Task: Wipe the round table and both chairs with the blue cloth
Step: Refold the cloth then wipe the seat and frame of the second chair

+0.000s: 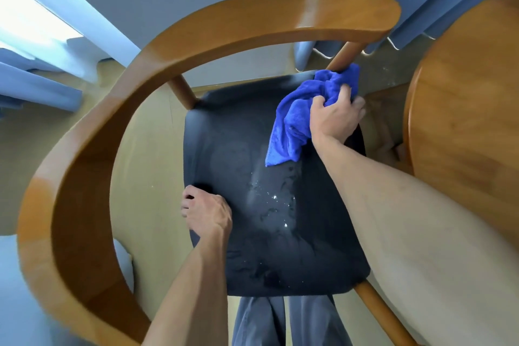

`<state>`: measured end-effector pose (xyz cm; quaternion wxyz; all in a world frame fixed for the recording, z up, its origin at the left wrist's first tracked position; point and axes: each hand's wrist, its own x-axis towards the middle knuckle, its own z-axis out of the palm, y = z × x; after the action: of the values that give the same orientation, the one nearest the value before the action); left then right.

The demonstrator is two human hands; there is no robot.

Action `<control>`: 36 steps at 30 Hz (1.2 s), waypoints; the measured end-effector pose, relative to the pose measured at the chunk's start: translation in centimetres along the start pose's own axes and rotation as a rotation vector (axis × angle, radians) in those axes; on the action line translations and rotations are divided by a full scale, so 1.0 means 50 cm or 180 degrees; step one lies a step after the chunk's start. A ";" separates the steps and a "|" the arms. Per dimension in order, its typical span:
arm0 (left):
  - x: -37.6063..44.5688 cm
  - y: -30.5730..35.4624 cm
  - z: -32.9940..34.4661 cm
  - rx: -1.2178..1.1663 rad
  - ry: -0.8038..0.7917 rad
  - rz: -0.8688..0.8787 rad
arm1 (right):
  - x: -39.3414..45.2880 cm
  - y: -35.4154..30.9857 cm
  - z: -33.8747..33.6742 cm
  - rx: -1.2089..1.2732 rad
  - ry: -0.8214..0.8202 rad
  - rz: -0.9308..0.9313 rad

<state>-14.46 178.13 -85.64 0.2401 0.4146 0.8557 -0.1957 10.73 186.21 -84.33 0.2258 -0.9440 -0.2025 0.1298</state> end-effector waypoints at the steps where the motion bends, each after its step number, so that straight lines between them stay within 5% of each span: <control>1: -0.002 -0.003 0.000 -0.0006 0.0026 0.0013 | -0.016 0.003 0.000 -0.0076 0.0013 -0.0093; 13: -0.014 -0.040 0.008 -0.0536 0.0234 0.0248 | -0.222 0.094 0.004 -0.0808 -0.0080 -0.1591; 18: -0.033 -0.056 -0.010 -0.1020 -0.0044 -0.0075 | -0.245 0.136 -0.033 -0.0915 -0.0517 -0.2216; 28: -0.090 -0.056 0.034 -0.1101 0.0219 -0.0141 | -0.427 0.312 -0.166 -0.1499 -0.1846 -0.2301; 33: -0.146 -0.027 0.061 -0.0988 0.0401 -0.0010 | -0.404 0.293 -0.136 -0.1459 -0.1647 -0.2159; 36: -0.149 -0.015 0.055 -0.0547 0.0524 0.0541 | -0.378 0.277 -0.114 -0.1210 -0.1333 -0.1999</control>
<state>-10.36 171.64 -83.51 0.2194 0.4781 0.8479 -0.0660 0.39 164.45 -83.14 0.0303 -0.8145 -0.5422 0.2040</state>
